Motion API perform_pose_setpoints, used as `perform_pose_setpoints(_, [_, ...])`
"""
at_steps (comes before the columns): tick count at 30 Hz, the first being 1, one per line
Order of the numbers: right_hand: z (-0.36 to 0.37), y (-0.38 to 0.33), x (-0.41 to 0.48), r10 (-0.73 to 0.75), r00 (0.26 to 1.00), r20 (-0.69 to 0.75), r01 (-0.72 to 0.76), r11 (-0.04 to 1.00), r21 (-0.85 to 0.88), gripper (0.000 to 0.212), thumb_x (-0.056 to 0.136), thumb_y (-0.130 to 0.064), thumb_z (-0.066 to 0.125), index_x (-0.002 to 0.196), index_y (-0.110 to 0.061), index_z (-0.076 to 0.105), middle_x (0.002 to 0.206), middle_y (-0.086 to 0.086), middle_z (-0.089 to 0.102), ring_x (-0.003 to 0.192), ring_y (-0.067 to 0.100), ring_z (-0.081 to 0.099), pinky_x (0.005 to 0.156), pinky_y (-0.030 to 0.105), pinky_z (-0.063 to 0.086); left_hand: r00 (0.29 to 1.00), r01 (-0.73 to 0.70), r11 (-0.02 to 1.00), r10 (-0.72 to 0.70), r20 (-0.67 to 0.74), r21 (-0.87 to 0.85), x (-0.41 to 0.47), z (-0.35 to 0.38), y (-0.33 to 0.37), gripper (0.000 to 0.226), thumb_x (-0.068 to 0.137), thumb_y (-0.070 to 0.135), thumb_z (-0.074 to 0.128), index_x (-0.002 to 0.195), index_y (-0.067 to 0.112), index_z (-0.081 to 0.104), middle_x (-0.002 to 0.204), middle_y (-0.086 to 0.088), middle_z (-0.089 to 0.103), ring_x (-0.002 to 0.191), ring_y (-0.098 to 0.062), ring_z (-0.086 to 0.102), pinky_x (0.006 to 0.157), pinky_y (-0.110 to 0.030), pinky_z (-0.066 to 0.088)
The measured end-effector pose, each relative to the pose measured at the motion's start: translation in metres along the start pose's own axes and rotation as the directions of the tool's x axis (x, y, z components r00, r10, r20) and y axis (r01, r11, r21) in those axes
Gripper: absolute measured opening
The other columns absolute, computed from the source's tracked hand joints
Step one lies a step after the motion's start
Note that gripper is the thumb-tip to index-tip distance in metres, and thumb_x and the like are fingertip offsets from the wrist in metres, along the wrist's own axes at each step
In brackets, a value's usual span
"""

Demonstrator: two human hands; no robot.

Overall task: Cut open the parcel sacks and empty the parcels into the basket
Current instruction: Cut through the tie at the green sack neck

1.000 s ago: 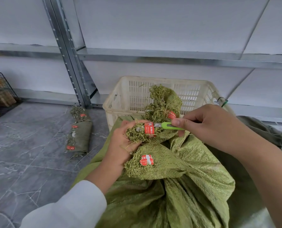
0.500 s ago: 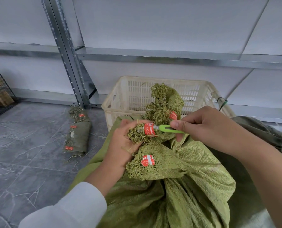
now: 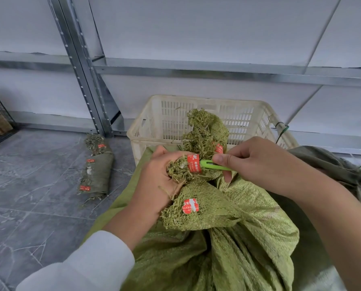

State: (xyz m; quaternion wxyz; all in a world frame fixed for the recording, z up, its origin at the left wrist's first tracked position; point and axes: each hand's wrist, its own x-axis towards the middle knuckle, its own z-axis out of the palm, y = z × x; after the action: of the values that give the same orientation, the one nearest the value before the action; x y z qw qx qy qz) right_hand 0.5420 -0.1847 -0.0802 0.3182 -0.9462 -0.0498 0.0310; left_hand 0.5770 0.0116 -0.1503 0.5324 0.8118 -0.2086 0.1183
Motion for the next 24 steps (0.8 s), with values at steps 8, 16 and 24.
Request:
perform_pose_setpoints(8, [-0.001,0.009,0.002,-0.117,0.987,0.113,0.115,0.993,0.028,0.036,0.072,-0.066,0.066,0.083,-0.032,0.062,0.066,-0.012,0.067,0.049,-0.001,0.048,0.061,0.029,0.038,0.998,-0.023,1.000,0.022,0.061,0.011,0.004,-0.002,-0.012,0.064,0.066,-0.014,0.079,0.101,0.037,0.061,0.101,-0.013,0.056,0.099,-0.022,0.058,0.077,-0.001,0.040])
perform_pose_setpoints(16, [-0.006,0.018,0.009,-0.208,0.977,0.056,0.191,0.956,0.223,0.027,0.083,-0.048,0.062,0.076,-0.022,0.069,0.059,-0.006,0.053,0.051,0.001,0.045,0.056,0.016,0.034,0.983,-0.144,0.970,0.163,0.087,-0.195,0.004,0.009,-0.009,0.066,0.068,0.011,0.080,0.125,0.027,0.051,0.130,0.014,0.051,0.125,0.008,0.044,0.103,-0.004,0.029])
perform_pose_setpoints(24, [-0.008,0.013,0.006,-0.244,0.970,0.005,0.241,0.962,0.130,0.028,0.085,-0.050,0.058,0.071,-0.029,0.072,0.062,0.005,0.059,0.056,0.023,0.047,0.056,0.023,0.034,0.983,-0.146,0.971,0.164,0.079,-0.190,0.006,0.005,-0.013,0.057,0.072,0.051,0.073,0.124,0.034,0.057,0.124,0.028,0.060,0.124,0.007,0.049,0.109,-0.015,0.033])
